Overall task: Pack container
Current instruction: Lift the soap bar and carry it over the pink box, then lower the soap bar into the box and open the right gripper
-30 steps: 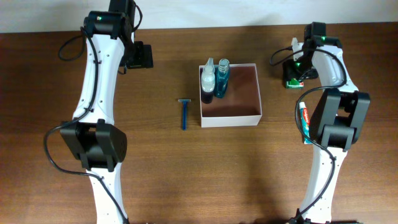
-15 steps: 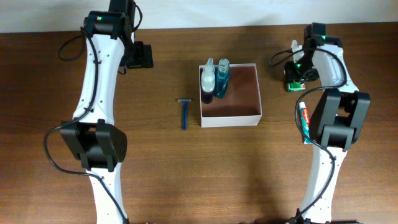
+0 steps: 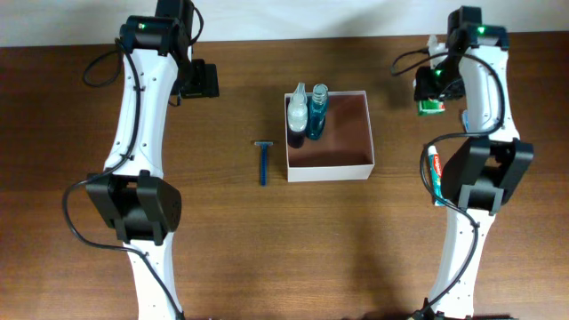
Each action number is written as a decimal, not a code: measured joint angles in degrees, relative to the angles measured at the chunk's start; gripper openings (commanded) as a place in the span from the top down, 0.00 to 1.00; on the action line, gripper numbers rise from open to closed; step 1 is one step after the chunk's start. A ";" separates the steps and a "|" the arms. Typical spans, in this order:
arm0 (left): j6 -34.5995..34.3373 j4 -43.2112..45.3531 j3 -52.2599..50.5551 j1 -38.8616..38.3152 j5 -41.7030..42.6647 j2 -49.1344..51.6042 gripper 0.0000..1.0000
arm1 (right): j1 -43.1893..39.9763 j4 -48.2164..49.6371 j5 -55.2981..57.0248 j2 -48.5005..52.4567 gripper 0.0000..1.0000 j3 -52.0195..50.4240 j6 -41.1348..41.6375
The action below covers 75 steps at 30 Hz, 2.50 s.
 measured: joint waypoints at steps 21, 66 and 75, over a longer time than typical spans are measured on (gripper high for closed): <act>0.00 -1.51 0.00 0.00 0.00 0.00 0.01 | 9.79 -17.20 -6.58 -1.66 0.60 19.80 10.64; 0.00 -6.58 0.00 0.00 0.17 0.00 0.01 | 21.68 1.27 -7.41 -16.94 0.46 -22.23 16.37; 0.00 -6.60 0.00 0.00 0.17 0.00 0.01 | 21.66 3.48 -3.52 -16.94 0.43 -22.23 17.99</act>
